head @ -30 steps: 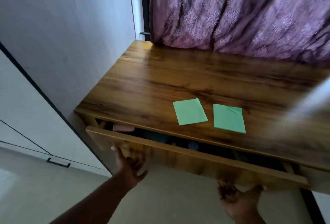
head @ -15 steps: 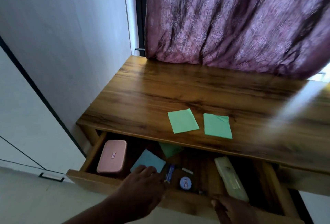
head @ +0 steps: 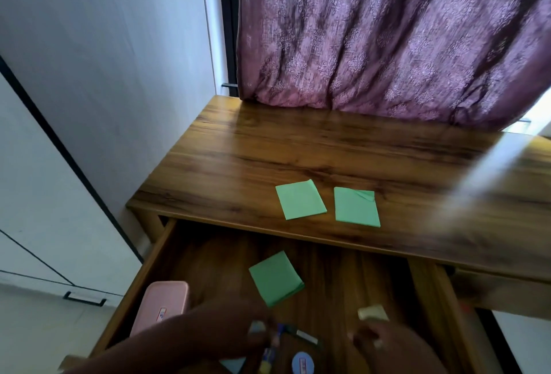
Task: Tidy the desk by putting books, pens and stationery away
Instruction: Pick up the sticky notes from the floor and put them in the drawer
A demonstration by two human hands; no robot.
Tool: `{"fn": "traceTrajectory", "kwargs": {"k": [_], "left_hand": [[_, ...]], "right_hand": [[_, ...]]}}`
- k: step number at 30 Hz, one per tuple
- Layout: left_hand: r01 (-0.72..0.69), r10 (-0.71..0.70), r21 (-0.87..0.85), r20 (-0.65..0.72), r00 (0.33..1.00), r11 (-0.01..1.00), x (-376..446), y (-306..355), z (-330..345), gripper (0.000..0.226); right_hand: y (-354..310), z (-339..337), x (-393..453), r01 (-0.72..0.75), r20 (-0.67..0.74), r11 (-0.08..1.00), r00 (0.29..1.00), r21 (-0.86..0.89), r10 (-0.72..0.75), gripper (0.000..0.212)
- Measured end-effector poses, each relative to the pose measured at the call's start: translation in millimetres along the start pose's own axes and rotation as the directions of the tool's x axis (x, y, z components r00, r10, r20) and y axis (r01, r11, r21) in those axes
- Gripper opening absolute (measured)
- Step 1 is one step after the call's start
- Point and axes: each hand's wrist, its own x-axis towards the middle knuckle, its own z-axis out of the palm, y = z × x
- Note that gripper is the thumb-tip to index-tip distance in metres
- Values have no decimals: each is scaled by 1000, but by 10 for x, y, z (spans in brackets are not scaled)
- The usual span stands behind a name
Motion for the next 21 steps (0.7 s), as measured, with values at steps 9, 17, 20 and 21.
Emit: {"fn": "traceTrajectory", "kwargs": {"k": [9,17,20,21], "left_hand": [[145,-24,365,-317,948,919,1430,-53,-474,106],[248,29,514,-471,882,821,1438,-289,-145,70],[80,378,622,-568,731,779,1154,-315,-12,41],[14,445,630,-565,695,777,1041,-285,43,38]], "right_hand": [[68,-659,1228,96,-293,959,940,-267,-176,113],[368,-103,854,65,-626,893,691,-445,-362,43],[566,154,580,254,-611,832,580,-493,-539,38],[609,237,520,308,-577,795,560,-522,-595,36]]}}
